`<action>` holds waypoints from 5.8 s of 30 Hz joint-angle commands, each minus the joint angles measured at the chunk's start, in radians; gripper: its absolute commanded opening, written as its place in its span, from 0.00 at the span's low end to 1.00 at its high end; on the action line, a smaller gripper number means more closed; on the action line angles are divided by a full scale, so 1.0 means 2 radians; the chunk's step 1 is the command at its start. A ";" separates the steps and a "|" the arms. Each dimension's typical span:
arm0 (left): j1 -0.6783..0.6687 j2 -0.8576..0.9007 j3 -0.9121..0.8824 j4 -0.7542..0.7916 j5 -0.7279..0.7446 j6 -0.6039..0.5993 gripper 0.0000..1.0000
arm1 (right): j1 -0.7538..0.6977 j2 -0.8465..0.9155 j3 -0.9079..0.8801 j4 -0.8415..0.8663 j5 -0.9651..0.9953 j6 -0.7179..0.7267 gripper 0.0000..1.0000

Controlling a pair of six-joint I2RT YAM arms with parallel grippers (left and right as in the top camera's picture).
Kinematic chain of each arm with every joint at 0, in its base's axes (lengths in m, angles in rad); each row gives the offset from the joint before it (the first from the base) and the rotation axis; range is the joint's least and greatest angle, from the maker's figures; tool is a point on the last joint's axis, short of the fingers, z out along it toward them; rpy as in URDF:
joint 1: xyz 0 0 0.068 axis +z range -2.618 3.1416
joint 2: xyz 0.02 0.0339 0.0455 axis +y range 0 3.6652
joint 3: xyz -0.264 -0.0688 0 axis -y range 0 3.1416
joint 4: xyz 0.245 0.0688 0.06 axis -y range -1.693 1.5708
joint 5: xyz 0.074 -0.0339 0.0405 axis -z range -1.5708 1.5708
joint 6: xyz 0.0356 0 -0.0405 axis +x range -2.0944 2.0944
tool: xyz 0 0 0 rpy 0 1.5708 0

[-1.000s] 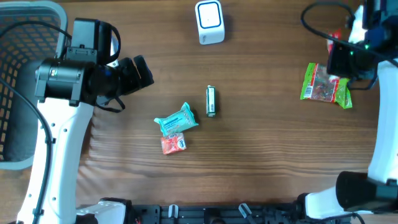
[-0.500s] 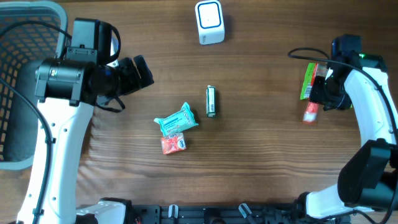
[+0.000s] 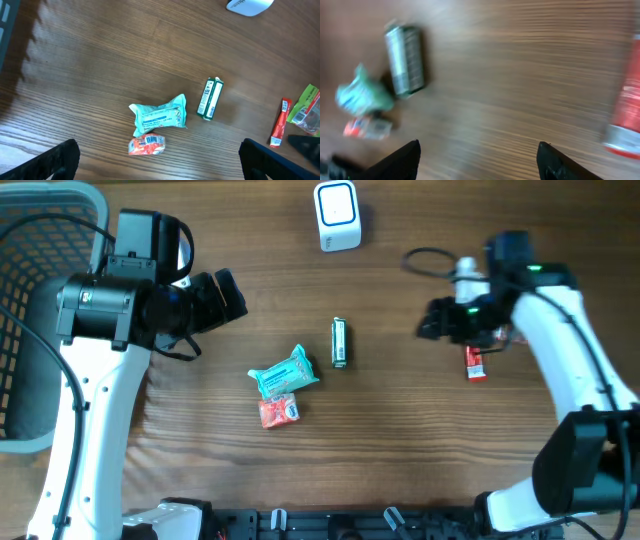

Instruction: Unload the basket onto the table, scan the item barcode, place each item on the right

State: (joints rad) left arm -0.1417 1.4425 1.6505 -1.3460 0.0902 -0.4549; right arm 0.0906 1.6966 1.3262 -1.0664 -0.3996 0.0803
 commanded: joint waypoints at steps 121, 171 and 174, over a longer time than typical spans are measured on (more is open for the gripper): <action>0.003 0.000 0.003 0.000 -0.005 0.000 1.00 | 0.045 0.010 -0.081 0.372 0.048 0.091 0.17; 0.003 0.000 0.003 0.000 -0.005 0.000 1.00 | 0.082 0.000 -0.014 0.019 0.078 -0.026 0.35; 0.003 0.000 0.003 0.000 -0.005 0.000 1.00 | 0.101 0.002 -0.028 0.021 0.115 -0.026 0.42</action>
State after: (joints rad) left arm -0.1417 1.4425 1.6505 -1.3457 0.0902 -0.4549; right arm 0.2527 1.6947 1.2903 -1.0252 -0.2855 0.0463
